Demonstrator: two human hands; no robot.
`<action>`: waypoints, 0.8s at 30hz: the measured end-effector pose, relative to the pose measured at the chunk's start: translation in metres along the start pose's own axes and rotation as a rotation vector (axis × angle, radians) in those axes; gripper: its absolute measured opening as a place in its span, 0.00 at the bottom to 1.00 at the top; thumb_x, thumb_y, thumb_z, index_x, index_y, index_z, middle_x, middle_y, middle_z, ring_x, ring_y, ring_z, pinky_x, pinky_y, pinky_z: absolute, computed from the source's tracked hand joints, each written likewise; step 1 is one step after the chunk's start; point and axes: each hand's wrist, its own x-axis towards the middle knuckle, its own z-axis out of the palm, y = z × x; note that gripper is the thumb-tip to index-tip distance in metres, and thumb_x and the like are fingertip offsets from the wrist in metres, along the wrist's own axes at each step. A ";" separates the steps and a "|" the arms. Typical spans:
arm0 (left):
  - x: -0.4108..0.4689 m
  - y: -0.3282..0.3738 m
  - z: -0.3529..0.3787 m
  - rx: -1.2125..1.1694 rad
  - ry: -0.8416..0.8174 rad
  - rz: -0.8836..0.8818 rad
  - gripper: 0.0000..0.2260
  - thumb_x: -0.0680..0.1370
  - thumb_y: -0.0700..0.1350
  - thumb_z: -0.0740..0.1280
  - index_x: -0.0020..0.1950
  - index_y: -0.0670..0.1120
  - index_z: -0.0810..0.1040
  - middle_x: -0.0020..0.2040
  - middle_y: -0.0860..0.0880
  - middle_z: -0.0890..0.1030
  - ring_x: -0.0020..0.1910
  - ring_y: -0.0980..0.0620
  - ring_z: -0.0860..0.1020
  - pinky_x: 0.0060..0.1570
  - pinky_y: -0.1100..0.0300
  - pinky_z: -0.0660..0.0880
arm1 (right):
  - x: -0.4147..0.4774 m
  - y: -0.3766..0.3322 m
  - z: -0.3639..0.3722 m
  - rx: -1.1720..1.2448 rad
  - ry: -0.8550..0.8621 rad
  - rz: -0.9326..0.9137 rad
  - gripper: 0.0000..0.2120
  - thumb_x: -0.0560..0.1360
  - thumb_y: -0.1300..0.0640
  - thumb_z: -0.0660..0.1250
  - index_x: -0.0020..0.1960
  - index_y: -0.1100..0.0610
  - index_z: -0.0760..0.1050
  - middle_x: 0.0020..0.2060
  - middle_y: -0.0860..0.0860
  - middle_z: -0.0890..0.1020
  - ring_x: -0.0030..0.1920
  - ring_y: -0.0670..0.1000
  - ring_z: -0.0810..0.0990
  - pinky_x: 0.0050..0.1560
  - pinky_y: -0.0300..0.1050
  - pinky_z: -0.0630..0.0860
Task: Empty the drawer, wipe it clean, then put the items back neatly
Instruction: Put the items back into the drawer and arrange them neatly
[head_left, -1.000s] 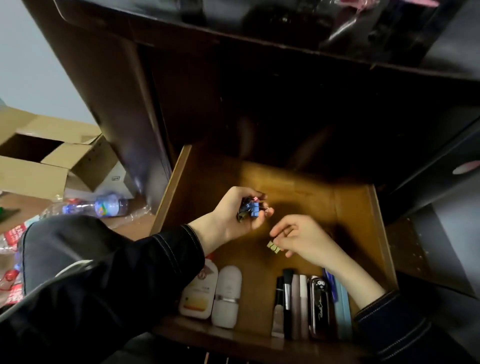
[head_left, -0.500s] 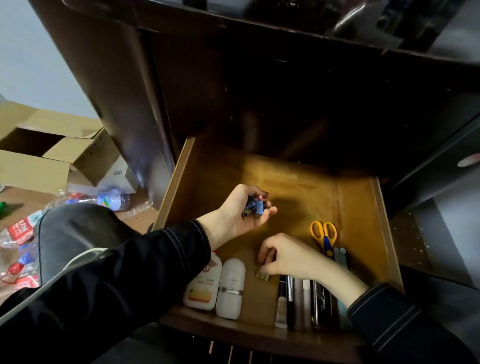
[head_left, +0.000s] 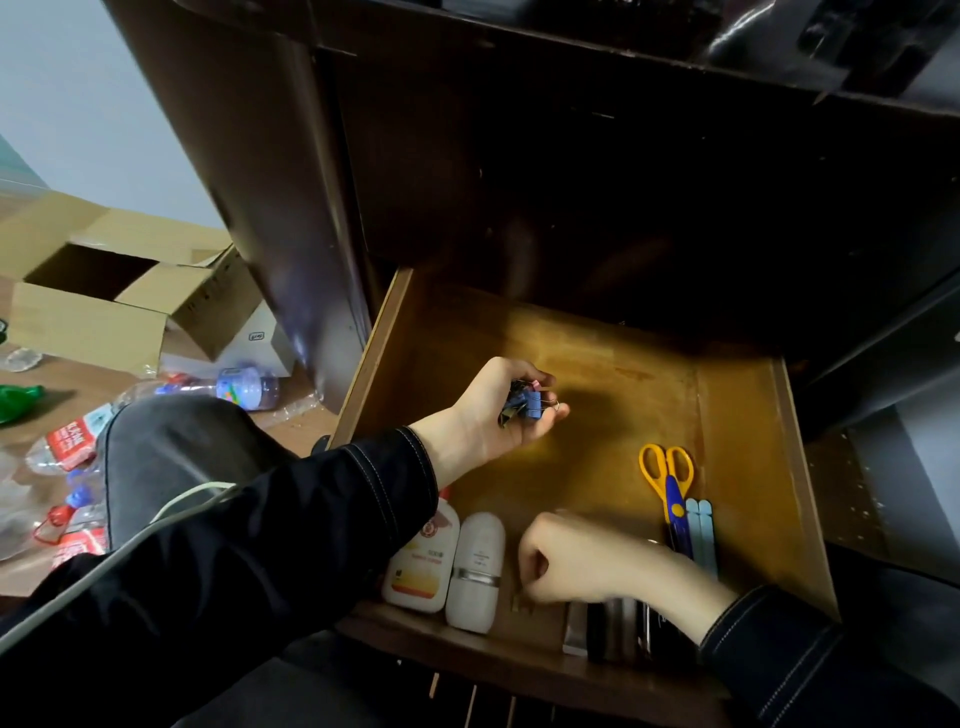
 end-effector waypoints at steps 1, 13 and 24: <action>0.000 0.000 0.000 0.000 0.008 0.002 0.03 0.76 0.38 0.63 0.43 0.40 0.75 0.38 0.44 0.76 0.33 0.47 0.83 0.25 0.63 0.75 | 0.001 -0.002 0.001 -0.021 -0.004 -0.008 0.06 0.71 0.52 0.71 0.41 0.55 0.81 0.31 0.43 0.81 0.32 0.40 0.76 0.36 0.47 0.76; -0.001 0.003 -0.001 -0.012 0.006 0.018 0.03 0.76 0.38 0.64 0.45 0.39 0.75 0.40 0.43 0.76 0.33 0.47 0.83 0.26 0.62 0.76 | -0.004 -0.007 -0.004 0.105 -0.151 -0.114 0.14 0.75 0.46 0.72 0.42 0.57 0.82 0.33 0.52 0.82 0.30 0.44 0.73 0.33 0.47 0.69; 0.003 -0.005 -0.005 -0.025 -0.021 -0.081 0.09 0.78 0.37 0.62 0.57 0.39 0.74 0.52 0.38 0.76 0.50 0.42 0.79 0.37 0.53 0.82 | -0.029 0.041 -0.071 0.425 0.919 0.150 0.04 0.78 0.49 0.67 0.47 0.44 0.81 0.39 0.38 0.83 0.44 0.39 0.81 0.48 0.44 0.79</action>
